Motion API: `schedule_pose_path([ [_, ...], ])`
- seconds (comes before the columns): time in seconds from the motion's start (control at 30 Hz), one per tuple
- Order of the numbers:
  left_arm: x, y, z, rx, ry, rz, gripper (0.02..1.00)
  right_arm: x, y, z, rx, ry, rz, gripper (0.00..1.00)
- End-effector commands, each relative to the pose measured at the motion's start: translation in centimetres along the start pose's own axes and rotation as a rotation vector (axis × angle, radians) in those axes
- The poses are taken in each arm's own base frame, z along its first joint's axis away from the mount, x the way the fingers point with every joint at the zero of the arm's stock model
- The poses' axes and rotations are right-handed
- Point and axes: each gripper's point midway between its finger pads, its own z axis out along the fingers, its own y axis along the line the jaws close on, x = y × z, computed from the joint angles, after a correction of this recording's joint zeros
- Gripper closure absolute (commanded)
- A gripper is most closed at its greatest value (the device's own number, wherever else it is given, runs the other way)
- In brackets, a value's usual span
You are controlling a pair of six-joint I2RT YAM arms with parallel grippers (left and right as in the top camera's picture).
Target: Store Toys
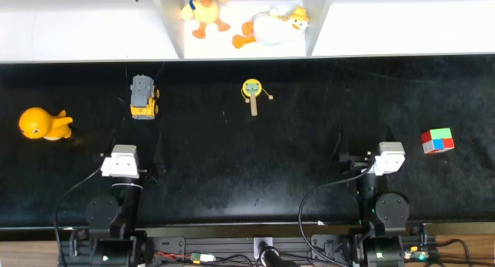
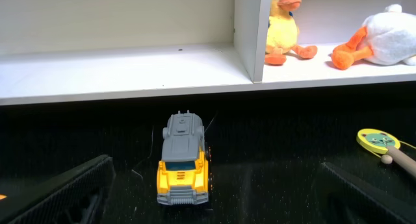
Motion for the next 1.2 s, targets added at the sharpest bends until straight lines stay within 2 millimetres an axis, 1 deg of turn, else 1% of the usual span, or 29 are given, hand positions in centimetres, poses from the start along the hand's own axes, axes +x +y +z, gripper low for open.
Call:
schedule_pose_path([
  [0.03, -0.1, 0.1, -0.1, -0.007, -0.006, 0.016, 0.020, 0.4, 0.2, 0.0, -0.011, 0.001, 0.007, 0.005],
  [0.63, -0.1, 0.1, -0.1, -0.007, -0.005, 0.016, 0.020, 0.4, 0.2, 0.0, -0.011, 0.001, 0.007, 0.007],
  [0.7, 0.0, 0.7, -0.1, -0.040, 0.000, 0.019, 0.020, 0.4, 0.2, 0.0, -0.011, 0.001, 0.007, 0.005],
  [0.73, -0.2, 0.5, -0.1, -0.027, -0.001, 0.009, 0.020, 0.4, 0.2, 0.0, -0.011, 0.001, 0.007, 0.007],
  [0.8, -1.2, -0.3, -0.4, 0.019, 0.007, -0.042, 0.020, 0.4, 0.2, 0.0, -0.011, 0.001, 0.007, 0.005],
  [0.87, -2.1, -0.2, -0.8, 0.016, 0.065, -0.101, 0.020, 0.4, 0.2, 0.0, -0.011, 0.001, 0.007, 0.007],
  [0.97, -3.2, 0.2, -1.2, -0.003, 0.191, -0.109, 0.023, 0.4, 0.2, 0.0, -0.011, 0.001, 0.007, 0.007],
  [1.03, -3.6, 1.0, -1.3, -0.034, 0.295, -0.108, 0.023, 0.4, 0.2, 0.0, -0.011, 0.001, 0.007, 0.007],
  [1.1, -4.0, 1.6, -1.2, -0.025, 0.391, -0.076, 0.023, 0.4, 0.2, 0.0, -0.011, 0.001, 0.007, 0.005],
  [1.2, -4.6, 2.4, -0.5, 0.037, 0.492, -0.039, 0.025, 0.4, 0.2, 0.0, -0.011, 0.001, 0.007, 0.007],
])
